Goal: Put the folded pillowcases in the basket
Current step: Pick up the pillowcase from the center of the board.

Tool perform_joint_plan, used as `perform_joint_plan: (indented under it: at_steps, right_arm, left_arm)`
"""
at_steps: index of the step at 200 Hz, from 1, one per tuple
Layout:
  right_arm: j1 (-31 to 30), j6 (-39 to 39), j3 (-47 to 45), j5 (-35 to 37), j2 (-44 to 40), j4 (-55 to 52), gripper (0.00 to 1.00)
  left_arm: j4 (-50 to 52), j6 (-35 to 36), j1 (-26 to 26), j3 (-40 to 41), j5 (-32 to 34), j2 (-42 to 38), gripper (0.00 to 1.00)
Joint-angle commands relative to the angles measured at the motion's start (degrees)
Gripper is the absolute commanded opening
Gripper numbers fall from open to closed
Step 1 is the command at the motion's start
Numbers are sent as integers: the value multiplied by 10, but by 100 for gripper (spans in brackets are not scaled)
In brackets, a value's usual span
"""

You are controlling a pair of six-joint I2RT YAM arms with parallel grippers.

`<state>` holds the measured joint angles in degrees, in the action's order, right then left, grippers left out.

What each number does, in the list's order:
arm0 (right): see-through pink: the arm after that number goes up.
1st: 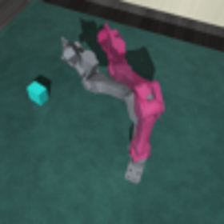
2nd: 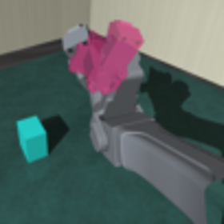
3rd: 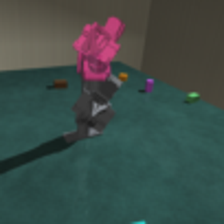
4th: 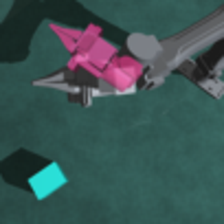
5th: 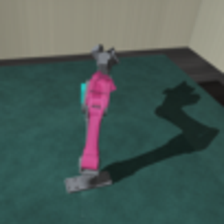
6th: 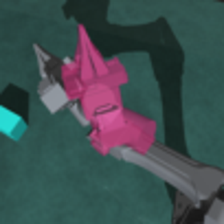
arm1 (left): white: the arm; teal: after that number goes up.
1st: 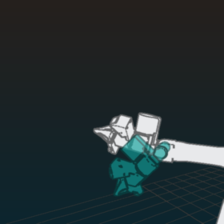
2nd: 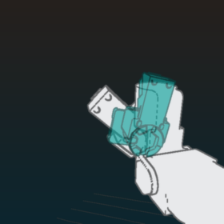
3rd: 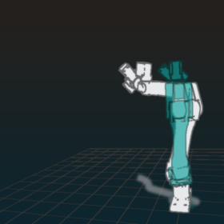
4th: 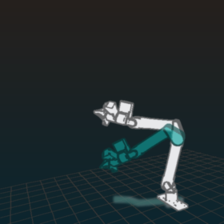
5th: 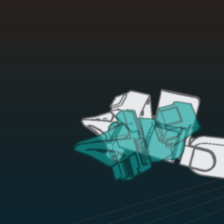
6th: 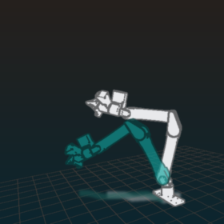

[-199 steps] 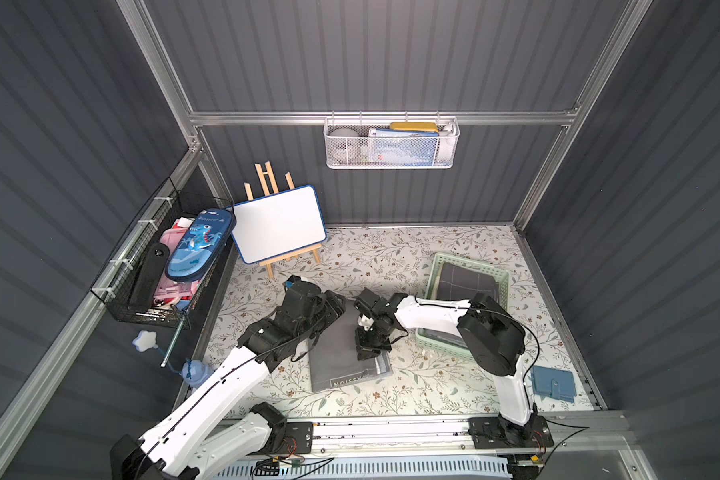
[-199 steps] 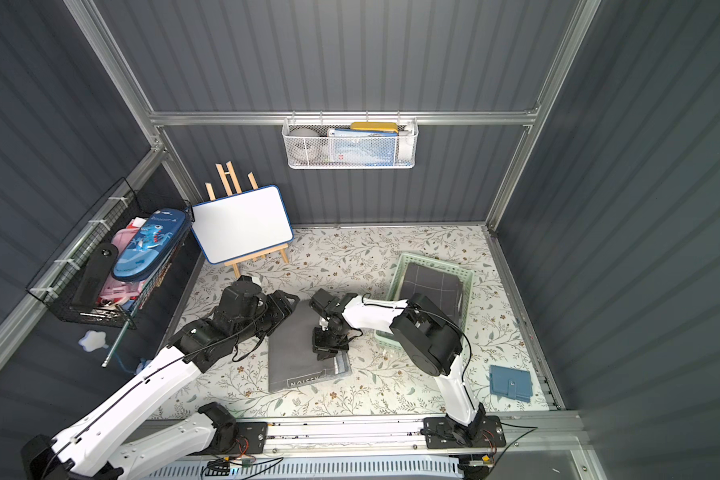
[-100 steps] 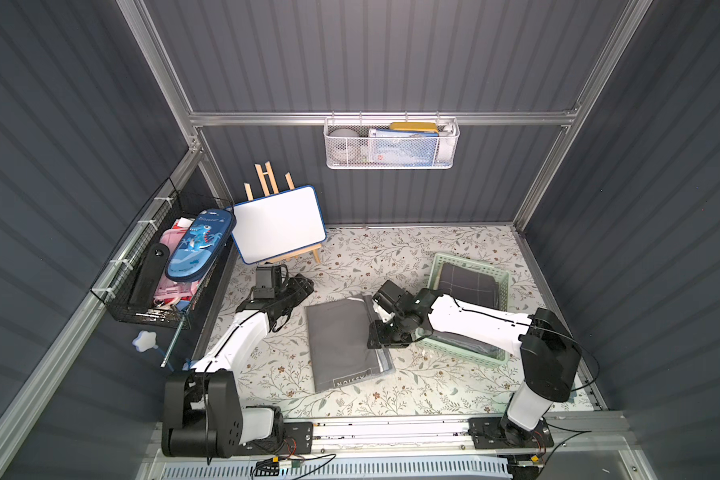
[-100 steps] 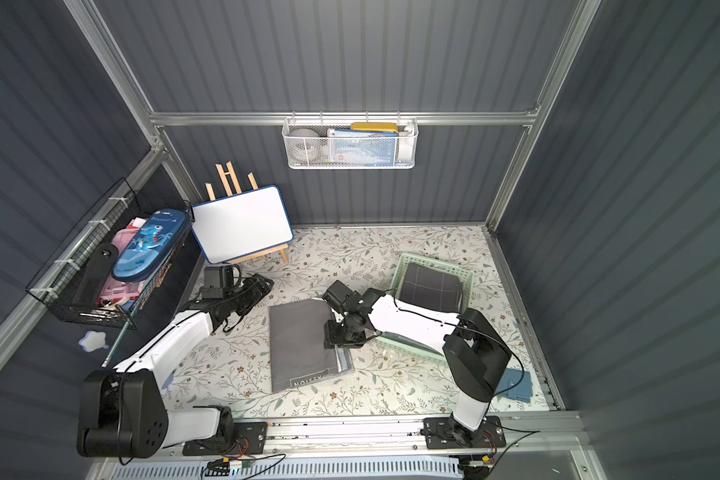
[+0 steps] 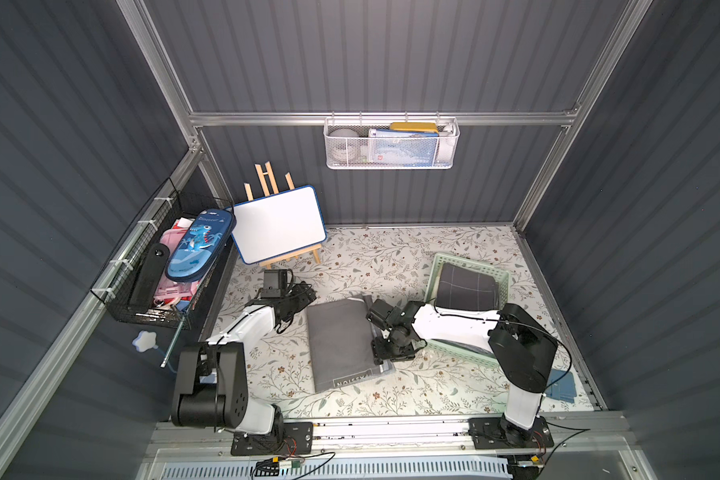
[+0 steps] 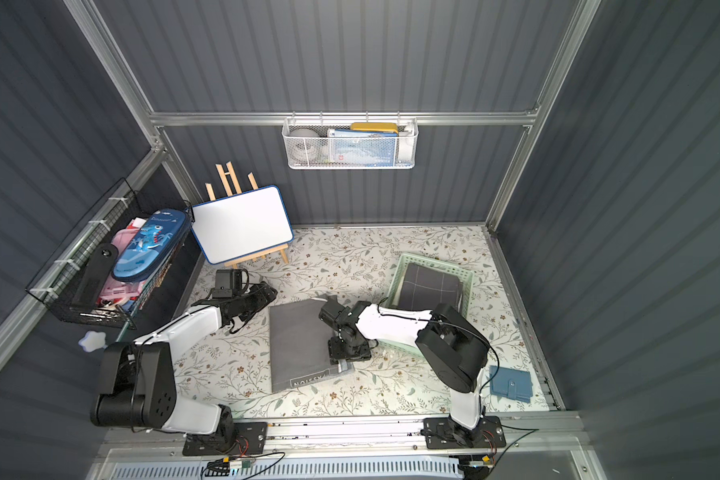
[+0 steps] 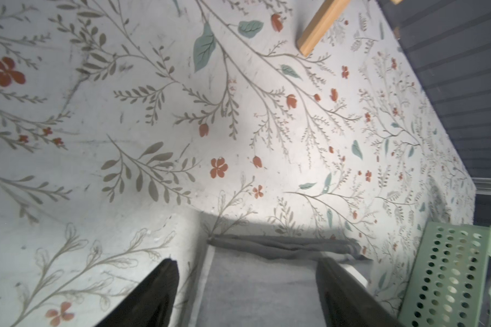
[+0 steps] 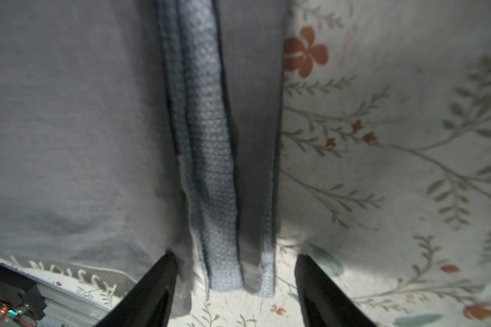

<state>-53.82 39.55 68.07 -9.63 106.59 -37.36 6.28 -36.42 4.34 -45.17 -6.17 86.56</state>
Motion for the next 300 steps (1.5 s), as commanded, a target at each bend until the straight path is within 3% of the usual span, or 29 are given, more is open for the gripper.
perform_joint_plan:
  at_steps: [1,28,75,89,123,147,165,194,215,254,300]
  right_arm:
    - [-7,20,-25,-23,5,26,71]
    - [-13,25,-36,-39,8,46,68]
    - [-15,19,-35,-40,10,43,64]
    - [-15,19,-35,-41,9,41,63]
    - [-15,21,-36,-40,14,49,60]
    - [-15,20,-29,-64,23,50,56]
    - [-15,17,-23,-64,26,47,47]
    - [-15,17,-32,-56,15,45,20]
    - [-15,16,-36,-51,5,39,0]
    - [-15,25,-39,6,-69,27,0]
    - [-13,12,4,97,-187,-50,0]
  left_arm:
    - [-23,1,12,12,34,20,82]
    - [-49,5,18,27,29,56,81]
    - [-60,1,45,22,37,92,68]
    - [-49,-7,61,21,35,82,61]
    - [-22,-37,99,40,42,22,58]
    - [-21,-37,100,41,48,12,46]
    - [-9,-37,100,26,64,31,34]
    - [-5,-30,102,15,72,31,0]
    - [-1,-24,103,11,72,17,0]
    - [25,-6,115,-25,49,-44,0]
    - [96,5,134,-145,58,-97,0]
